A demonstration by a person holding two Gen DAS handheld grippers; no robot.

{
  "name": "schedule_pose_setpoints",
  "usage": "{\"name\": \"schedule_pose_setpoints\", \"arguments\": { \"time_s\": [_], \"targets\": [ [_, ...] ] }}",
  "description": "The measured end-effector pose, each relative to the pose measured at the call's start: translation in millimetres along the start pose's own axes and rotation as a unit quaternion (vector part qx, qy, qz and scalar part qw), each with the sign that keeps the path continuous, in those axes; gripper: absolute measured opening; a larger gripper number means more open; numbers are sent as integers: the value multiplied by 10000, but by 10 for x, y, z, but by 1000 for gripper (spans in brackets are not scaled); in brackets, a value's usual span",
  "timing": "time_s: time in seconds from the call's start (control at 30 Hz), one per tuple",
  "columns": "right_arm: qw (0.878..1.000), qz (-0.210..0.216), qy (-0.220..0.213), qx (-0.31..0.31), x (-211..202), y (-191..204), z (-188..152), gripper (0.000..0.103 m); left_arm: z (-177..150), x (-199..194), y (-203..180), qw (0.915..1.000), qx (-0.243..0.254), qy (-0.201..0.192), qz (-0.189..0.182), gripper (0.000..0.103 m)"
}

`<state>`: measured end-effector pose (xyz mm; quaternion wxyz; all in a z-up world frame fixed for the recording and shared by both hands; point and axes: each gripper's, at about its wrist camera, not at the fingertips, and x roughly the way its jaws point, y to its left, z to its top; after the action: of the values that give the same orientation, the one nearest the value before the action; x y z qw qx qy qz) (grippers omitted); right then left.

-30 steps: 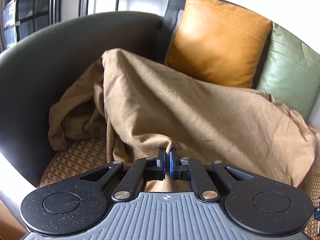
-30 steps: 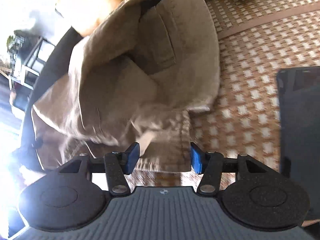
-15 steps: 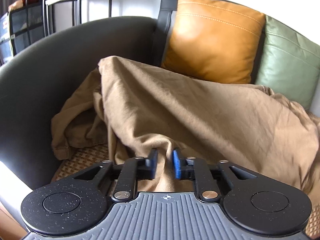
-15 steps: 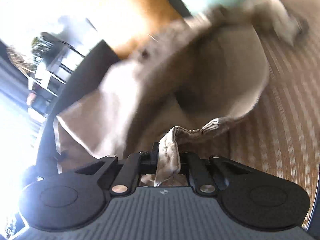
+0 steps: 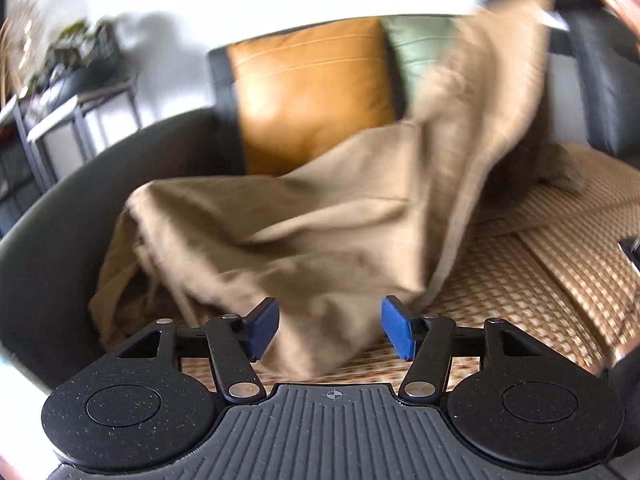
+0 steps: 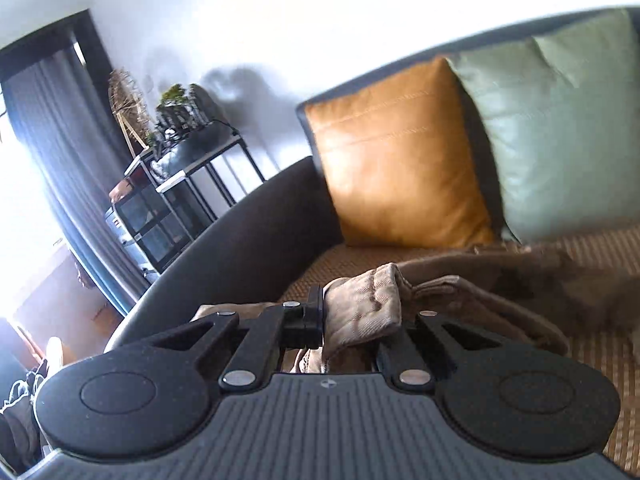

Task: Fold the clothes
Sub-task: 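Lift the jacket high with both tools, right tool holding the cuff, left the hem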

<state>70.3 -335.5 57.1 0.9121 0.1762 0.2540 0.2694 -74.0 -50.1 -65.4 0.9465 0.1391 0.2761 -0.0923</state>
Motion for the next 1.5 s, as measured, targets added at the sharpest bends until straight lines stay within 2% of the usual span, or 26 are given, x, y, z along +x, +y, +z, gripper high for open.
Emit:
{"name": "schedule_pose_setpoints", "arguments": {
  "time_s": [0.1,0.23,0.3,0.4,0.5,0.63,0.7,0.73,0.77,0.87,0.97,1.03,1.13,1.27,1.5],
  "targets": [
    [9998,53,-35,-165,-16,170,102,4,29,163,-362,9996,263,-91,-16,71],
    [9995,124,-76,-276,-64,311,184,4,133,470,-703,9977,399,-257,480,75],
    [9993,149,-83,-340,-78,354,215,4,196,634,-785,9964,273,-272,759,77],
    [9988,171,-94,-445,-123,392,254,4,265,848,-879,9962,202,-216,816,78],
    [9988,157,-91,-452,-144,350,297,4,267,1055,-994,9935,328,-231,1067,83],
    [9987,175,-87,-464,-138,281,336,4,313,1350,-944,9895,160,-176,1427,83],
    [9987,182,-87,-474,-138,240,353,4,345,1479,-868,9880,87,-127,1534,67],
    [9987,180,-86,-478,-139,219,360,4,371,1521,-811,9886,89,-125,1495,43],
    [9987,170,-85,-480,-140,197,364,4,403,1523,-731,9904,33,-126,1377,11],
    [9985,21,-143,-528,-170,149,372,4,526,1323,-347,9928,-652,-194,987,2],
    [9986,-134,-250,-452,-272,81,416,4,643,958,48,9881,-1078,-544,954,1],
    [9984,-233,-317,-415,-354,64,440,4,782,647,287,9823,-1241,-909,1069,1],
    [9979,-298,-460,-354,-487,93,464,4,1068,197,588,9690,-1451,-1530,1289,1],
    [9962,-241,-720,-418,-706,273,555,4,1514,-239,863,9552,-1527,-2083,1446,2],
    [9844,-229,-1480,-925,-1253,836,991,4,2214,-975,951,9333,-1214,-2968,1613,2]
  ]
}}
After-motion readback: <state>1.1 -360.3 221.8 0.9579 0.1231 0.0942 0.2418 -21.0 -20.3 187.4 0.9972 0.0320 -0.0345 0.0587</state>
